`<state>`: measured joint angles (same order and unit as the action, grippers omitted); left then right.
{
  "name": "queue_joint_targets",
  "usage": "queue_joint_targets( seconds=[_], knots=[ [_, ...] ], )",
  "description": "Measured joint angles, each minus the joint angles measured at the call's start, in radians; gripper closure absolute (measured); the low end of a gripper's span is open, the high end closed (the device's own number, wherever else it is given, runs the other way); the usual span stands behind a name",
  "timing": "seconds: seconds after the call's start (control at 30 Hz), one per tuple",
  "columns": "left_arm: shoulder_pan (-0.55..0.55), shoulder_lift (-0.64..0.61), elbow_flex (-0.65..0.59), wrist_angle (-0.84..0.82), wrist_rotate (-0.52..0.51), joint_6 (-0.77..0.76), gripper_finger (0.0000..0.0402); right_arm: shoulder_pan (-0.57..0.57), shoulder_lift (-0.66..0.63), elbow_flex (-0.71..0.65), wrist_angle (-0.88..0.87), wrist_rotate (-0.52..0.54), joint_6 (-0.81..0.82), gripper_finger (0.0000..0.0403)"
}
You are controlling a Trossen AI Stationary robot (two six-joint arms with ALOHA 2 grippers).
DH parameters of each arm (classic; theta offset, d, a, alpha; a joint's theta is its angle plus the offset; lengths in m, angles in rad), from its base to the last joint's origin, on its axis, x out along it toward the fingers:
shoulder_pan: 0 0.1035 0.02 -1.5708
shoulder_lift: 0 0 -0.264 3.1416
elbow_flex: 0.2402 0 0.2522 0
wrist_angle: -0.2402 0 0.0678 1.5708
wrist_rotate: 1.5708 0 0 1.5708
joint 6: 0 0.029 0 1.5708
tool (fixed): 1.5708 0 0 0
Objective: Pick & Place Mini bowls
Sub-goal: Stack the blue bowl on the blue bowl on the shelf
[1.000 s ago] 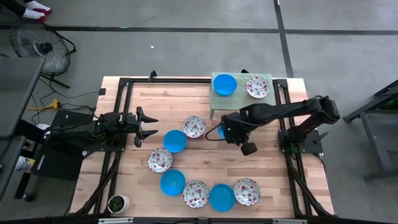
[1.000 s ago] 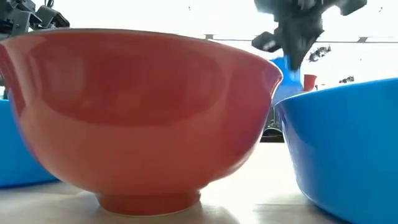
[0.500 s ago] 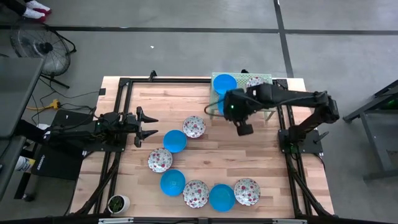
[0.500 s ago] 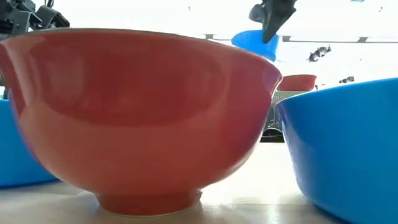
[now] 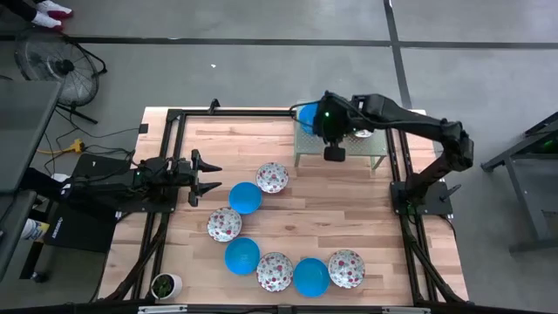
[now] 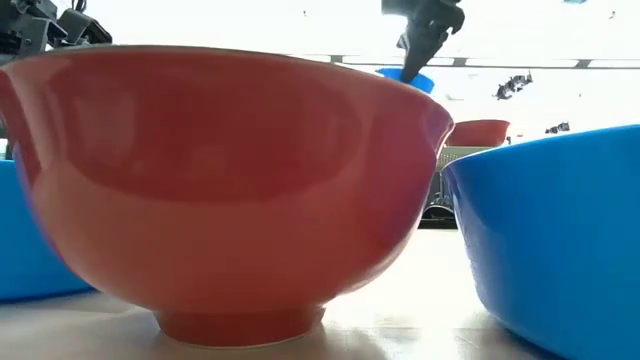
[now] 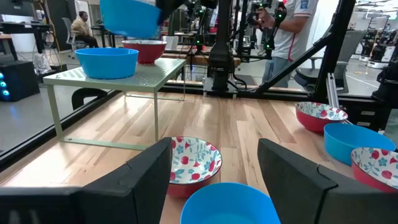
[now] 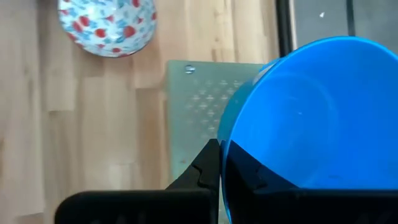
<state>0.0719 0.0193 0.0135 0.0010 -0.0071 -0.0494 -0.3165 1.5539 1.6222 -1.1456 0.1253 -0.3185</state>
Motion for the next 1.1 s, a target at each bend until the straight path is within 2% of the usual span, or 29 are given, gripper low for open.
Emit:
queue_joint_targets(
  seconds=[0.47, 1.1],
  knots=[
    [0.0, 0.0, 0.0, 0.0, 0.0, 0.0, 0.0169, -0.097, 0.096, 0.0, 0.081, -0.013, -0.051, 0.0403],
    [0.0, 0.0, 0.0, 0.0, 0.0, 0.0, 0.0169, -0.111, 0.15, 0.0, 0.109, -0.029, -0.083, 0.0396]
  ],
)
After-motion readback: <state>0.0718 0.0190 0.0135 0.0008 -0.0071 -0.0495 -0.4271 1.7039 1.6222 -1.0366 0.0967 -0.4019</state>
